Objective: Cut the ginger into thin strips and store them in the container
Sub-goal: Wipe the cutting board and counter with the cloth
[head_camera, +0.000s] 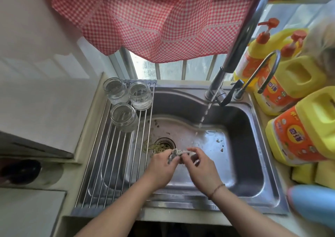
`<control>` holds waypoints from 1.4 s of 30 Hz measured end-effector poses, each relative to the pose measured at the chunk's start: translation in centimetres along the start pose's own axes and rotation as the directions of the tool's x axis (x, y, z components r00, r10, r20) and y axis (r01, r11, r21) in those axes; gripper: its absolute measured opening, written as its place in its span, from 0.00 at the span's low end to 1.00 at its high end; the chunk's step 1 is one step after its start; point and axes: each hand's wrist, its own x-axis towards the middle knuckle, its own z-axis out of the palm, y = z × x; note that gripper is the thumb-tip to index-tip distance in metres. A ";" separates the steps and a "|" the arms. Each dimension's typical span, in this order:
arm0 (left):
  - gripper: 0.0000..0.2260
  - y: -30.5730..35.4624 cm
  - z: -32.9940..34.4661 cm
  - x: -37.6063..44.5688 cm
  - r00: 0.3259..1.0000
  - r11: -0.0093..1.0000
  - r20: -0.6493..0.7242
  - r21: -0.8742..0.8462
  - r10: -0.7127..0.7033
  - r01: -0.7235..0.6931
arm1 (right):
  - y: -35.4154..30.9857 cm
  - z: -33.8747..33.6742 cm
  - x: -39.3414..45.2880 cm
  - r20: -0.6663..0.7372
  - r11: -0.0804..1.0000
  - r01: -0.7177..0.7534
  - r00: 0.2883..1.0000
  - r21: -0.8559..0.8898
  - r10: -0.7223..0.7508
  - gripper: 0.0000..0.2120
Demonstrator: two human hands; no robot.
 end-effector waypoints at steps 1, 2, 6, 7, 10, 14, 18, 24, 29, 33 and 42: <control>0.11 0.7 -0.5 -0.1 0.991 0.976 0.083 -0.177 -0.110 0.123 | 1.2 -0.2 -0.7 -0.021 0.948 0.260 0.963 -0.186 -0.268 0.15; 0.12 1.5 -0.9 -0.4 0.963 0.903 0.191 -0.349 -0.191 0.249 | 2.4 -0.3 -0.9 0.028 0.847 0.444 0.889 -0.293 -0.457 0.20; 0.13 3.8 -0.9 -2.0 0.886 0.844 0.444 -0.419 -0.130 0.334 | 3.5 -1.4 0.5 0.202 0.419 0.724 0.601 -0.549 -0.774 0.28; 0.13 3.9 -0.7 -2.2 0.896 0.895 0.434 -0.355 -0.098 0.270 | 3.0 -1.8 1.0 0.223 0.337 0.746 0.539 -0.574 -0.812 0.29; 0.17 4.4 -0.7 -2.0 0.901 0.896 0.424 -0.363 -0.086 0.256 | 1.1 -2.2 1.7 0.152 0.292 0.750 0.461 -0.593 -0.875 0.27; 0.21 5.3 -0.5 -1.3 0.955 0.866 0.290 -0.460 -0.061 0.195 | 0.1 -1.3 1.1 -0.022 0.551 0.679 0.620 -0.485 -0.784 0.32; 0.27 5.6 0.5 -0.2 0.998 0.964 -0.036 -0.265 -0.041 0.030 | -1.4 -0.4 0.6 -0.062 0.902 0.347 0.925 -0.256 -0.374 0.33; 0.27 4.9 1.5 0.4 0.919 0.897 -0.287 0.421 0.271 -0.133 | -3.2 0.2 -0.3 0.119 0.819 -0.385 0.921 0.426 0.371 0.23; 0.24 4.7 1.4 0.4 0.902 0.917 -0.300 0.343 0.312 -0.203 | -3.4 -1.6 -0.6 0.114 0.961 -0.176 0.981 0.213 0.155 0.22; 0.17 7.2 -0.1 -0.1 0.992 0.955 -0.062 -0.285 -0.108 0.086 | -3.0 -4.9 -0.6 -0.140 0.961 0.247 0.954 -0.128 -0.264 0.11; 0.10 12.9 -3.0 -3.7 0.967 0.695 0.054 -0.686 -0.247 0.216 | -6.4 -10.0 -5.1 -0.355 0.695 0.717 0.639 -0.046 -0.682 0.07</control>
